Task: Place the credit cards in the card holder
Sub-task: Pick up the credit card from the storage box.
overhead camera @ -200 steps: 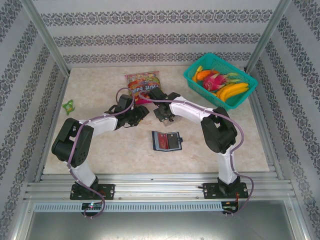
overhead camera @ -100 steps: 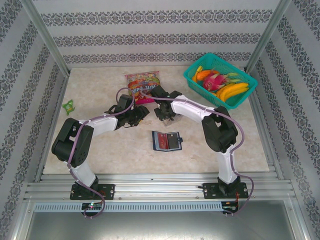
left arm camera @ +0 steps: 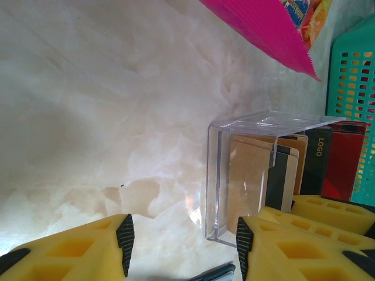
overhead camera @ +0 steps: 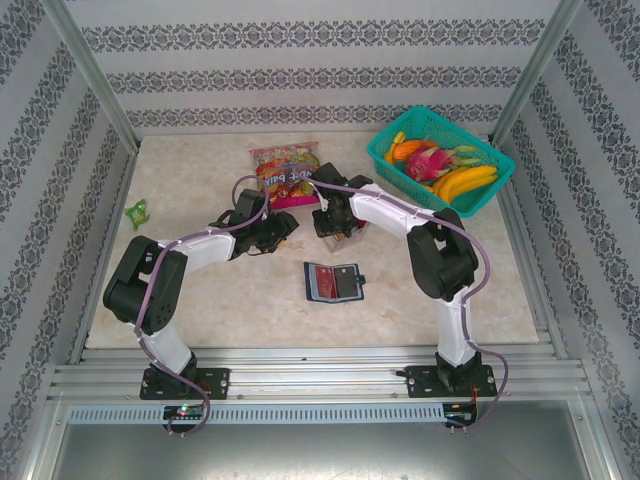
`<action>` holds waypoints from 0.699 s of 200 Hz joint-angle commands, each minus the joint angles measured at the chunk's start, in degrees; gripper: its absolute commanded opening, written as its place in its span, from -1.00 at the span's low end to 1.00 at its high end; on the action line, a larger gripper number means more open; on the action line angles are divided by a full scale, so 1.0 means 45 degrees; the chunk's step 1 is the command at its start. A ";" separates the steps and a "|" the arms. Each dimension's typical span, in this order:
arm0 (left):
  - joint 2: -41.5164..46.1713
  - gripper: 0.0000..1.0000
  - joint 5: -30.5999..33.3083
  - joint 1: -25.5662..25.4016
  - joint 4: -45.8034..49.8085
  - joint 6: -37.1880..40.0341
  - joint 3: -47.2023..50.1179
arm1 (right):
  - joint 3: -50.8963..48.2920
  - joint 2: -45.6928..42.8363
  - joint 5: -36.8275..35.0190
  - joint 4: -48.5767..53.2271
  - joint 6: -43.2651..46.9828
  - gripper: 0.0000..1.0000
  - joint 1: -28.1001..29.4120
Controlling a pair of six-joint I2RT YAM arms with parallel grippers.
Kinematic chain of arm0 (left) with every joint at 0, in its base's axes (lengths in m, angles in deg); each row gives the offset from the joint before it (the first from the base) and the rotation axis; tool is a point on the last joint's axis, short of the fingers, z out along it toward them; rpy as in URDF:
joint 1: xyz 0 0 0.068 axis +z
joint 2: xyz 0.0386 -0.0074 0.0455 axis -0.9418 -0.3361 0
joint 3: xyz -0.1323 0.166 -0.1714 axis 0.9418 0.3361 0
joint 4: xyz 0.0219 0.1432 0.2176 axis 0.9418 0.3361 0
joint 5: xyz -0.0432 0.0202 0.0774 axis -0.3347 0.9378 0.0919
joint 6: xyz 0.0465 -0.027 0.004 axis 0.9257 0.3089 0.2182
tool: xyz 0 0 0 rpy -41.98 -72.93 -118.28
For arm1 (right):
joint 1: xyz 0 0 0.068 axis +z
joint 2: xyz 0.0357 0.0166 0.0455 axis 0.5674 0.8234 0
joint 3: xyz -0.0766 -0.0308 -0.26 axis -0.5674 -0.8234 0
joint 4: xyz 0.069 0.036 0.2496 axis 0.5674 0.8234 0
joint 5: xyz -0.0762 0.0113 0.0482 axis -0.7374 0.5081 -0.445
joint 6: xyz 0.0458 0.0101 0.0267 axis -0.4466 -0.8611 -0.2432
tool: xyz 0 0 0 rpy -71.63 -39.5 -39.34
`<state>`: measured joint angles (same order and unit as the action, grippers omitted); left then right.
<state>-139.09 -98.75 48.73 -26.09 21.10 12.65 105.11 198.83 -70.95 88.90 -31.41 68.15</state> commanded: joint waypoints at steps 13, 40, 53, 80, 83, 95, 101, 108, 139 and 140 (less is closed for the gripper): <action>0.0311 0.04 -0.0127 0.0098 0.0242 -0.0090 -0.0158 | -0.0022 -0.0086 0.1051 -0.0103 -0.0427 -0.34 -0.0175; 0.0330 0.05 -0.0119 0.0098 0.0248 -0.0075 -0.0167 | -0.0123 -0.0377 0.1323 -0.0175 -0.0516 -0.35 -0.0262; 0.0334 0.05 -0.0122 0.0090 0.0248 -0.0076 -0.0178 | -0.0197 -0.0486 0.1378 -0.0249 -0.0559 -0.35 -0.0275; 0.0341 0.04 -0.0136 0.0083 0.0265 -0.0106 -0.0168 | -0.0263 -0.0575 0.1403 -0.0316 -0.0638 -0.37 -0.0334; 0.0347 0.04 -0.0136 0.0097 0.0270 -0.0100 -0.0173 | -0.0272 -0.0590 0.1428 -0.0312 -0.0637 -0.37 -0.0344; 0.0349 0.05 -0.0131 0.0093 0.0269 -0.0102 -0.0169 | -0.0354 -0.0614 0.1422 -0.0387 -0.0666 -0.37 -0.0354; 0.0341 0.05 -0.0131 0.0098 0.0271 -0.0106 -0.0153 | -0.0361 -0.0644 0.1425 -0.0370 -0.0700 -0.37 -0.0372; 0.0337 0.05 -0.0134 0.0092 0.0261 -0.0095 -0.0152 | -0.0397 -0.0694 0.1436 -0.0405 -0.0723 -0.37 -0.0400; 0.0334 0.05 -0.0138 0.0098 0.0206 -0.0129 -0.0129 | -0.0476 -0.0868 0.1454 -0.0471 -0.0746 -0.37 -0.0441; 0.0333 0.04 -0.0141 0.0089 0.0209 -0.0129 -0.0129 | -0.0485 -0.0868 0.1455 -0.0479 -0.0746 -0.38 -0.0446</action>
<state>-139.09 -98.75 48.73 -25.76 21.10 12.65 103.75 197.76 -65.93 87.19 -33.50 66.80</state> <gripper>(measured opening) 0.523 0.314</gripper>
